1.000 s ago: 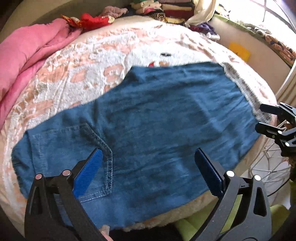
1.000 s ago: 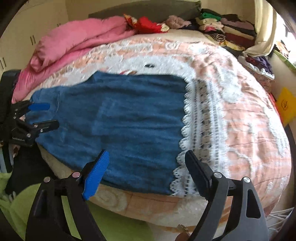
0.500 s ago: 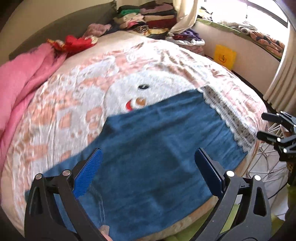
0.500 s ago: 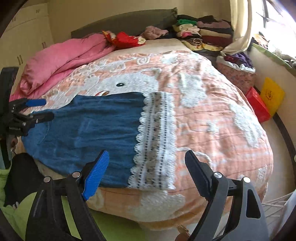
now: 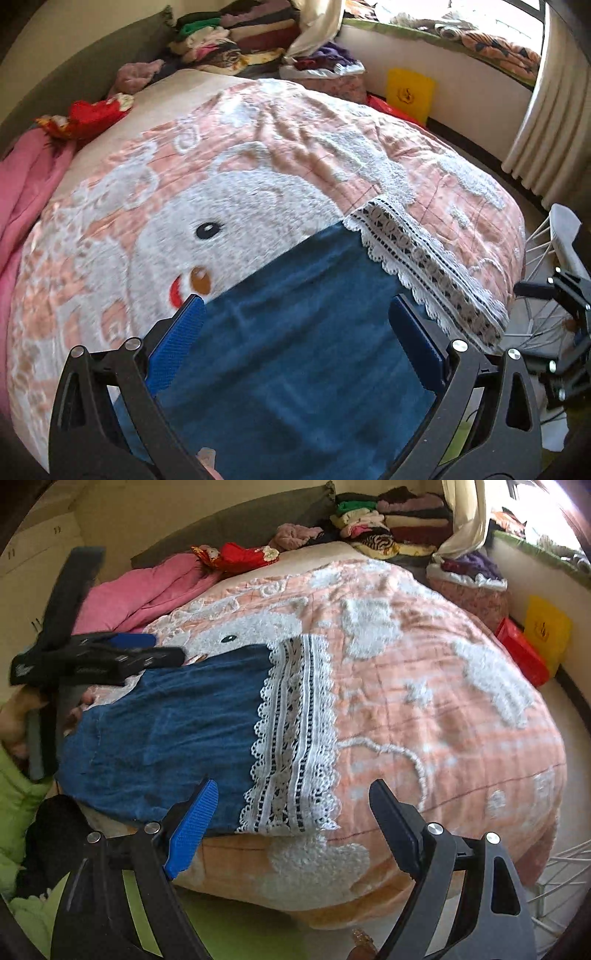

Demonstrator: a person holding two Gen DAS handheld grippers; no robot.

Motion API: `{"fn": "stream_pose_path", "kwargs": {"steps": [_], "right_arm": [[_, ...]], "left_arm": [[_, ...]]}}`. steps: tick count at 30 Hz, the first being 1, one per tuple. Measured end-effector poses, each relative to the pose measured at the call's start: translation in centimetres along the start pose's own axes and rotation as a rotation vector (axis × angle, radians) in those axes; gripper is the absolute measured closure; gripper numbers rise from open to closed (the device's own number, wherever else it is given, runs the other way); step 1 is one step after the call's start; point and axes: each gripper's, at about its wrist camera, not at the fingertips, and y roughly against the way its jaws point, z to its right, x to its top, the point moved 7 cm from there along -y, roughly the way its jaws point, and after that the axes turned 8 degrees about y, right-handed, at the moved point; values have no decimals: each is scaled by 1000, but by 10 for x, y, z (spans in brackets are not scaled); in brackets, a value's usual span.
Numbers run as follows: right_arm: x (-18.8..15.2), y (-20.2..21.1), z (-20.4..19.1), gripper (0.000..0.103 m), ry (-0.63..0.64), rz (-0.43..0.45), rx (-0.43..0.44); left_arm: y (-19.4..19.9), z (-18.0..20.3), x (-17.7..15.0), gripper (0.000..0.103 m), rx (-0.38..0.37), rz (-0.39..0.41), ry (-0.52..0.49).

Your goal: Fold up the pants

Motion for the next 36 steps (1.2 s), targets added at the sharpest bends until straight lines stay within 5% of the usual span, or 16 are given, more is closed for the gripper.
{"fn": "stream_pose_path", "kwargs": {"steps": [9,16,19,24,26,28,31,36], "right_arm": [[-9,-21,7,21,-80,-30,80],[-8,-33,7,48,-122,-16,138],[-6,-33,8,48,-130,-8,162],[-1,-41,7,48,-131,7,200],[1,-44,5,56,-118,4,202],[5,-44,4,75,-113,10,227],[9,-42,-3,78,-83,16,232],[21,-33,-15,80,-53,40,252]], "left_arm": [[-45,20,17,17,-50,-48,-67],[-77,31,28,39,-89,-97,-79],[-89,34,26,49,-134,-121,-71],[-95,43,19,49,-183,-108,-87],[-99,44,17,57,-177,-115,-89],[-97,47,16,76,-203,-121,-81],[-95,50,14,92,-176,-111,-113],[-86,45,16,95,-199,-76,-98]]}}
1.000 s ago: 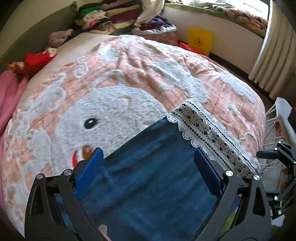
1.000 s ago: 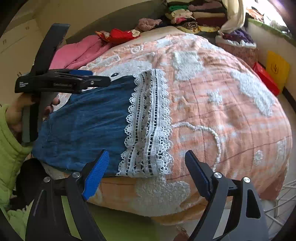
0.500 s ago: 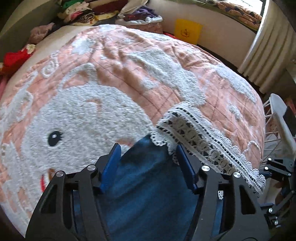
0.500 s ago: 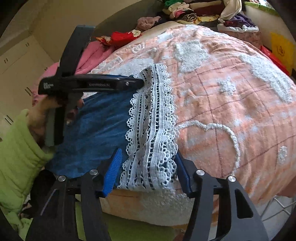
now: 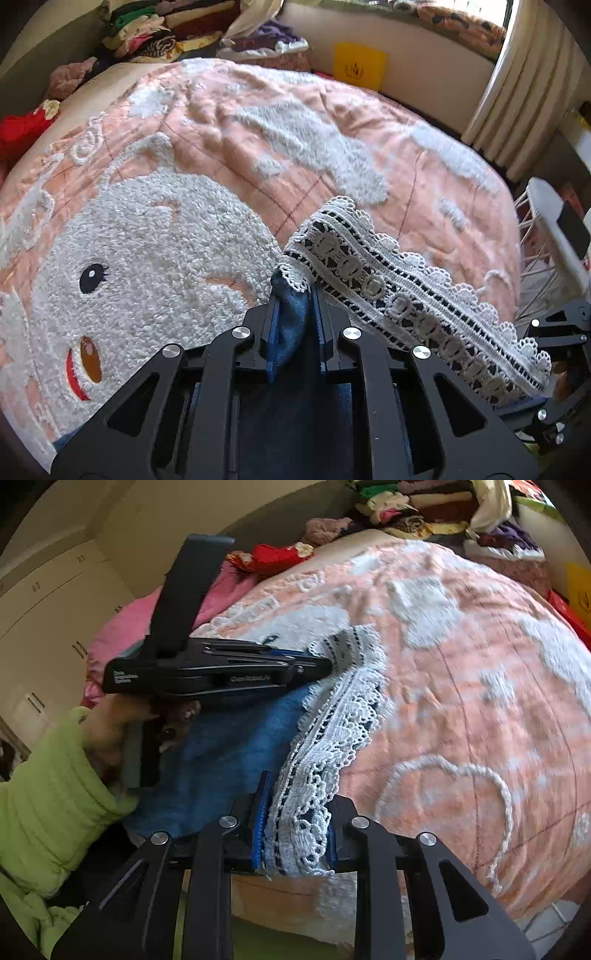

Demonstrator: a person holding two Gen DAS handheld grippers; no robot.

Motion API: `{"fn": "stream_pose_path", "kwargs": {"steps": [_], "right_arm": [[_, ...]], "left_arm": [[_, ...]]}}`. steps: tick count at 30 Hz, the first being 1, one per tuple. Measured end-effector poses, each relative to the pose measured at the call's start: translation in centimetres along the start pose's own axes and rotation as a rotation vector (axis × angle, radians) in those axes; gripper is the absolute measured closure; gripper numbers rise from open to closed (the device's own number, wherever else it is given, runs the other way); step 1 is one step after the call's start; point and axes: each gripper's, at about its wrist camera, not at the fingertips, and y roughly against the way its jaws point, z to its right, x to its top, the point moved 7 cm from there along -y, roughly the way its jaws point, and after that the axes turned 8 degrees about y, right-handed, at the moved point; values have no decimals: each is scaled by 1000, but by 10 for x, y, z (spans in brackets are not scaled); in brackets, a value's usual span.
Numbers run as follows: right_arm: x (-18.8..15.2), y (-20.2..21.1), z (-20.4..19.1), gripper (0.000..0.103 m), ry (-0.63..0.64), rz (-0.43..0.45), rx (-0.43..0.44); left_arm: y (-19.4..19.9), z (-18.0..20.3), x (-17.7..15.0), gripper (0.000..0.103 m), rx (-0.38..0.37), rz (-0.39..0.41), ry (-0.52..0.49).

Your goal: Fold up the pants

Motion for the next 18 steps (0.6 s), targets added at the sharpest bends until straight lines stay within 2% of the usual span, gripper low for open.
{"fn": "stream_pose_path", "kwargs": {"steps": [9,14,18], "right_arm": [[37,16,-53,81,123,60,47],[54,11,-97,85,228,65,94],[57,-18,-130,85,300,6,114]], "left_arm": [[71,-28,8,96,-107,166,131],[103,-56,-5,96,-104,227,187],[116,-85,-28,95,-87,244,247]]}}
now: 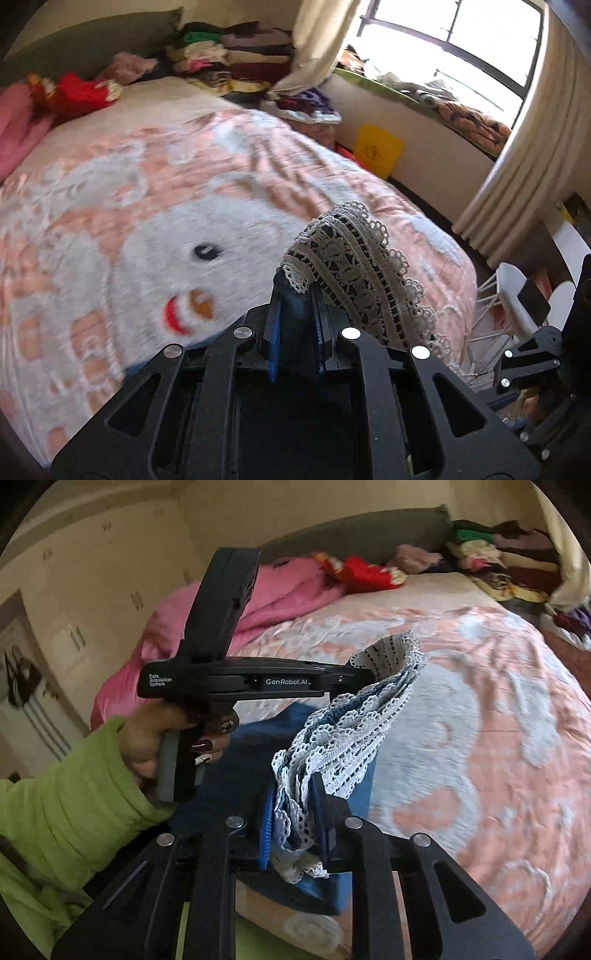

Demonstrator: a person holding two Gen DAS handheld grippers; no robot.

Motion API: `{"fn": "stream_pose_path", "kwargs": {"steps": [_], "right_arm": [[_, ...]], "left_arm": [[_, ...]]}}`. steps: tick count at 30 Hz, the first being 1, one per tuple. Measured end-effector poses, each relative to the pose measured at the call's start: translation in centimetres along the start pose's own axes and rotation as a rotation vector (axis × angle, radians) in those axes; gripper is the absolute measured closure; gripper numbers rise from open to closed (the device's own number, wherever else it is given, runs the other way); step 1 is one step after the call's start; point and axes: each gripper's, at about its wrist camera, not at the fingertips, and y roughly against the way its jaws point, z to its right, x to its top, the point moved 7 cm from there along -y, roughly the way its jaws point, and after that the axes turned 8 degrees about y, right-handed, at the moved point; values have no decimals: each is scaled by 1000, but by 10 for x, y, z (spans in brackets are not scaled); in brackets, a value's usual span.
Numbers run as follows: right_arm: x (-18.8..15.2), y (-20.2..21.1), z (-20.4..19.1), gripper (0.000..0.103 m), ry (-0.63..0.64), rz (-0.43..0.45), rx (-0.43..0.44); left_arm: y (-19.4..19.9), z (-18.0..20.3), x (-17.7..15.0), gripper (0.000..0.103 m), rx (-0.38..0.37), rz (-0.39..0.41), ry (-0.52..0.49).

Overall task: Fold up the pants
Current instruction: 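Lift the lace edge with both grippers and fold it across the pants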

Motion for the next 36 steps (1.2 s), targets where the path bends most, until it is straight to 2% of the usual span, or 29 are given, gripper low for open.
{"fn": "stream_pose_path", "kwargs": {"steps": [3,6,8,11,14,17,20,22,27,32,36], "right_arm": [[0,-18,-15,85,12,-37,21],[0,-36,-30,85,35,-73,44],[-1,-46,-40,85,44,-93,62],[-2,-58,-63,85,70,-116,101],[-2,-66,-83,84,102,-131,149],[-4,-56,-96,83,139,-117,180],[-5,-41,-92,69,157,-92,150],[-12,-34,-86,62,197,-98,95],[-58,-35,-98,58,382,-189,-4],[-86,-52,-125,58,606,-225,-39],[-94,-71,-145,54,762,-236,-49]], "left_arm": [[7,-30,-18,95,23,-11,71],[14,-61,-40,89,42,-23,147],[20,-76,-48,80,65,-27,177],[36,-98,-54,67,92,-3,256],[58,-121,-58,61,125,37,347],[81,-140,-68,59,138,71,418],[99,-145,-78,58,100,97,471],[107,-144,-84,57,56,109,500],[104,-129,-88,51,-48,94,530],[91,-118,-93,48,-74,51,535],[76,-117,-95,47,-29,17,532]]}}
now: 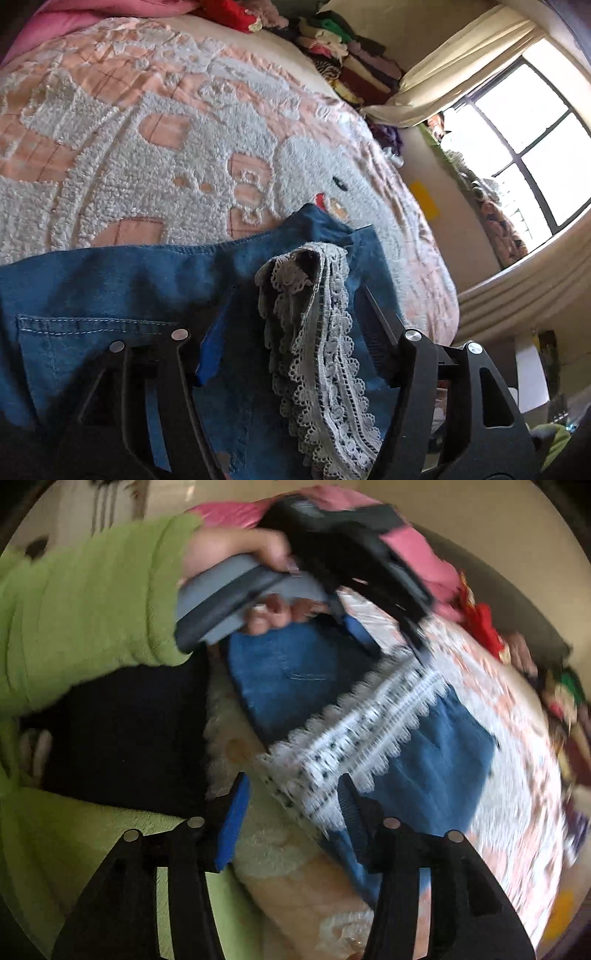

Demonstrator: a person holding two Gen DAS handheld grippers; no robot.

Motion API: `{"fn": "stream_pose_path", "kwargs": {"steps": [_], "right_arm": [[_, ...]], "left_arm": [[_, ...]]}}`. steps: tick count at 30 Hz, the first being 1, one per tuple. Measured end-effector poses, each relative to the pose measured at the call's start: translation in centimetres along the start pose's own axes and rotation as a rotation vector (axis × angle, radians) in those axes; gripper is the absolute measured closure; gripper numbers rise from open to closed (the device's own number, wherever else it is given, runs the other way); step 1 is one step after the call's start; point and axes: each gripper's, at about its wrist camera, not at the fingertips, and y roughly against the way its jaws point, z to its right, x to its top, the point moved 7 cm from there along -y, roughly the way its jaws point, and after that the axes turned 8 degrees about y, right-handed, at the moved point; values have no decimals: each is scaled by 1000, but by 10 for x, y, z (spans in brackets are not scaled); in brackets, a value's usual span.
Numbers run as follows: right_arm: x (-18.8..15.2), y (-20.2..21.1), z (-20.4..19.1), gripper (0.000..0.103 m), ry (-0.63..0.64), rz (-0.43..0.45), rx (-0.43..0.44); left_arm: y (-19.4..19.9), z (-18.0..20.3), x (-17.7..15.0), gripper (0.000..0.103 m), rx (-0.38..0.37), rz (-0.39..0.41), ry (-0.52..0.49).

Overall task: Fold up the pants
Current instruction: 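Lift the lace edge with both grippers and fold it across the pants, then release the lace edge and open both grippers above the folded pants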

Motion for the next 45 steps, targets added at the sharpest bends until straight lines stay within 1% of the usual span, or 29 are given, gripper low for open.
{"fn": "stream_pose_path", "kwargs": {"steps": [2,3,4,5,6,7,8,13,16,18,21,23,25,27,28,29,30,31,33,35,36,39,41,42,45], "right_arm": [[1,-15,2,55,30,-29,-29],[0,-23,4,59,39,-46,-50],[0,-26,4,72,39,-50,-44],[-1,-27,3,77,30,-43,-25],[-1,-25,4,81,13,-26,-6],[-1,-23,6,84,-8,-15,4],[0,-19,9,85,-28,-2,13],[13,4,37,85,-217,120,133],[23,4,44,85,-222,153,150],[28,-6,43,85,-205,144,160],[26,-30,33,85,-201,87,199],[25,-45,30,83,-191,57,213],[29,-53,30,78,-199,50,222],[28,-52,34,78,-236,56,242],[28,-51,39,77,-258,57,248],[27,-48,43,77,-277,61,249],[26,-42,53,73,-297,71,248],[24,-35,57,68,-312,82,242],[19,-22,65,63,-339,108,231],[14,-11,74,62,-364,128,213],[9,-5,82,62,-376,132,187],[-4,7,94,62,-417,131,137],[-15,10,106,62,-455,124,106],[-18,12,106,62,-469,123,98],[-28,12,106,62,-495,113,98]], "left_arm": [[-5,0,0,47,19,-6,-3],[-6,0,0,47,30,-7,-4],[-9,0,1,57,46,-5,-4],[-11,1,1,90,56,-8,-6],[-12,2,2,93,62,-13,-8],[-14,6,3,93,73,-15,-16],[-14,10,4,93,74,-13,-28],[-4,41,17,93,44,17,-105],[-1,38,28,93,89,42,-125],[-4,23,32,93,126,39,-104],[-11,4,29,91,159,13,-77],[-14,-4,25,85,181,6,-79],[-14,-6,22,82,183,8,-83],[-13,-8,22,80,178,12,-77],[-13,-7,22,76,177,17,-76],[-11,-6,22,73,180,23,-78],[-6,-6,22,72,187,33,-84],[0,-3,21,71,193,52,-93],[12,2,20,71,190,83,-107],[26,6,18,71,203,114,-132],[32,9,16,71,211,127,-144],[48,17,3,71,226,145,-175],[53,22,-13,73,215,134,-181],[53,26,-21,73,208,122,-186],[48,36,-50,75,216,78,-237]]}}
